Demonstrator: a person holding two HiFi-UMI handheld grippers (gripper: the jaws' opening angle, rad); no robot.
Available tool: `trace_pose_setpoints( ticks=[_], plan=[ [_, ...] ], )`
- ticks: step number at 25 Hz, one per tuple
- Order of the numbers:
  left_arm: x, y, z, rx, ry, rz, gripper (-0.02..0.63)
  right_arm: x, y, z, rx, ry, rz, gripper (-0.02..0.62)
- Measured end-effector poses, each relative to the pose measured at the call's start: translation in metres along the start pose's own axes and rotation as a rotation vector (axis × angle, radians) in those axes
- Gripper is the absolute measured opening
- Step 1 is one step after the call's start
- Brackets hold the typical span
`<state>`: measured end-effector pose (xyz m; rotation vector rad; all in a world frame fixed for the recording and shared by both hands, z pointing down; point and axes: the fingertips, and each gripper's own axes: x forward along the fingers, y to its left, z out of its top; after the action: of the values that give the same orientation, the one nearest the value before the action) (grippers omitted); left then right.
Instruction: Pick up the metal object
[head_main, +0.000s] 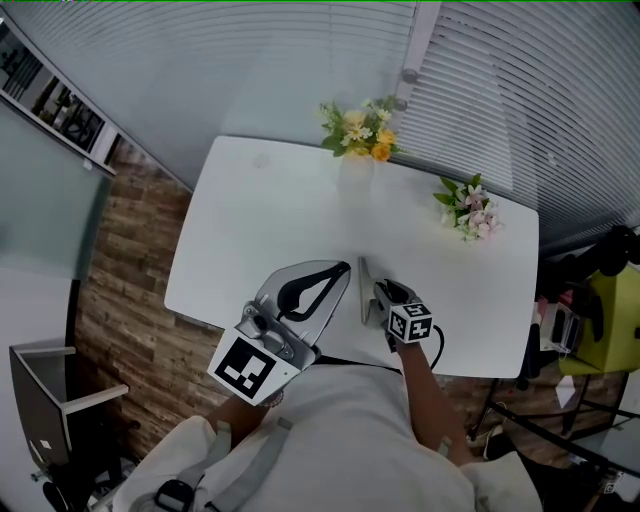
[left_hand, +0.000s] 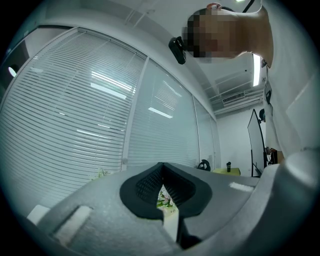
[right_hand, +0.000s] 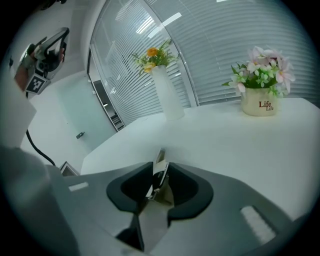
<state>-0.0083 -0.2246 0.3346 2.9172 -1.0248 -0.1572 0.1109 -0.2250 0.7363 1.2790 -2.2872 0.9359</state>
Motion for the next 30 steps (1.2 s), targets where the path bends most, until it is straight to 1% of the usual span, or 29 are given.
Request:
trace_pose_setpoints(
  ticks=[11,20,25,30],
  plan=[
    [-0.007,0.0,0.001,0.003,-0.003,0.008,0.005,-0.001,0.008,0.004,0.017,-0.02,0.021,0.071],
    [-0.011,-0.002,0.002,0.004,-0.005,0.009,0.005,-0.005,0.026,0.016,0.071,-0.074,0.07,0.011],
    [-0.012,-0.004,0.002,0.006,-0.008,0.01,0.005,-0.006,0.029,0.017,0.066,-0.084,0.072,0.011],
    [-0.014,-0.006,0.003,0.011,-0.009,0.013,0.005,-0.013,0.033,0.027,0.046,-0.11,0.074,0.011]
  ],
)
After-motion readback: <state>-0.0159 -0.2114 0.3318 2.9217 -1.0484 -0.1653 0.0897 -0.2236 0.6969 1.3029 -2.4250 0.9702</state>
